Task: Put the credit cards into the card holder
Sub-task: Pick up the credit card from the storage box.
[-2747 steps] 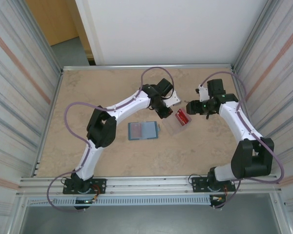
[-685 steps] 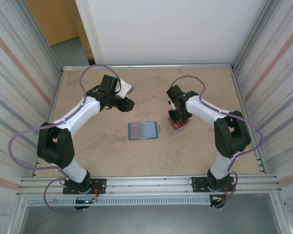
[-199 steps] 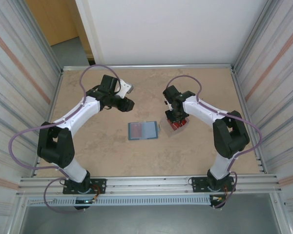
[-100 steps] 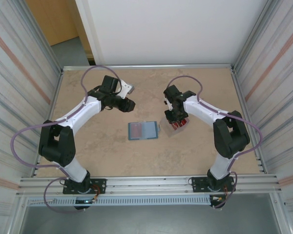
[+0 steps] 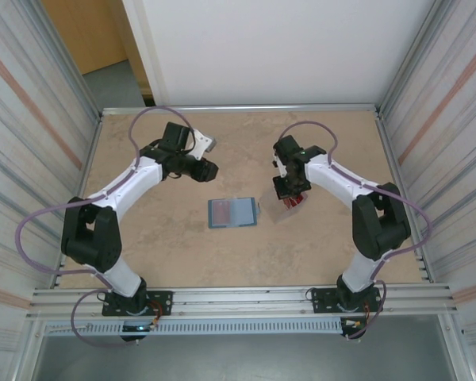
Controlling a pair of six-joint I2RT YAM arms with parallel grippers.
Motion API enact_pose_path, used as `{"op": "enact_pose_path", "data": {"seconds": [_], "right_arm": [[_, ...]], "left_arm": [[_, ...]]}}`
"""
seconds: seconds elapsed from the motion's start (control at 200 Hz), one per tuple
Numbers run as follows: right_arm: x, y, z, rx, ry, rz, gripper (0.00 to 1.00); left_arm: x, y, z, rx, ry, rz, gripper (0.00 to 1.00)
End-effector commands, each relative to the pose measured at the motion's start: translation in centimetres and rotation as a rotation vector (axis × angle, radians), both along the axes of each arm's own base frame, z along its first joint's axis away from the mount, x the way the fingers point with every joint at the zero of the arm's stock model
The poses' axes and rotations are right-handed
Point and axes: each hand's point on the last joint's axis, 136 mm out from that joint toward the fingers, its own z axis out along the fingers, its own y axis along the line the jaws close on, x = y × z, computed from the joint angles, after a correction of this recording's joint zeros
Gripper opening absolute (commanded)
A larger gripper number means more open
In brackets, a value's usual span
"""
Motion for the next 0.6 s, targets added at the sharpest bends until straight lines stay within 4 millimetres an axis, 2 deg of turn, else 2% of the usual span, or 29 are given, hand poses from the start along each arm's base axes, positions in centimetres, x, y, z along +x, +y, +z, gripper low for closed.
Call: {"op": "enact_pose_path", "data": {"seconds": [0.0,0.095,0.175,0.311,0.451,0.596], "right_arm": [[-0.1,-0.9,5.3,0.087,-0.080,-0.034,0.00],[-0.7,-0.9,7.9,0.201,-0.112,-0.062,0.00],[-1.3,0.2,9.8,0.333,-0.127,-0.063,0.00],[-2.1,3.8,13.5,0.639,-0.166,-0.040,0.00],[-2.7,7.5,17.6,0.967,-0.217,0.042,0.00],[-3.7,10.7,19.9,1.144,-0.257,0.160,0.00]], "left_arm": [[-0.8,0.0,2.3,-0.059,-0.050,-0.051,0.45],[-1.4,-0.2,3.0,-0.103,-0.045,-0.070,0.46],[-2.2,-0.8,4.2,-0.187,-0.040,-0.113,0.48],[-4.2,-1.6,6.7,-0.356,-0.018,-0.218,0.59],[-5.4,-1.2,9.1,-0.533,0.010,-0.268,0.66],[-6.6,-1.1,11.3,-0.675,0.042,-0.325,0.69]]}}
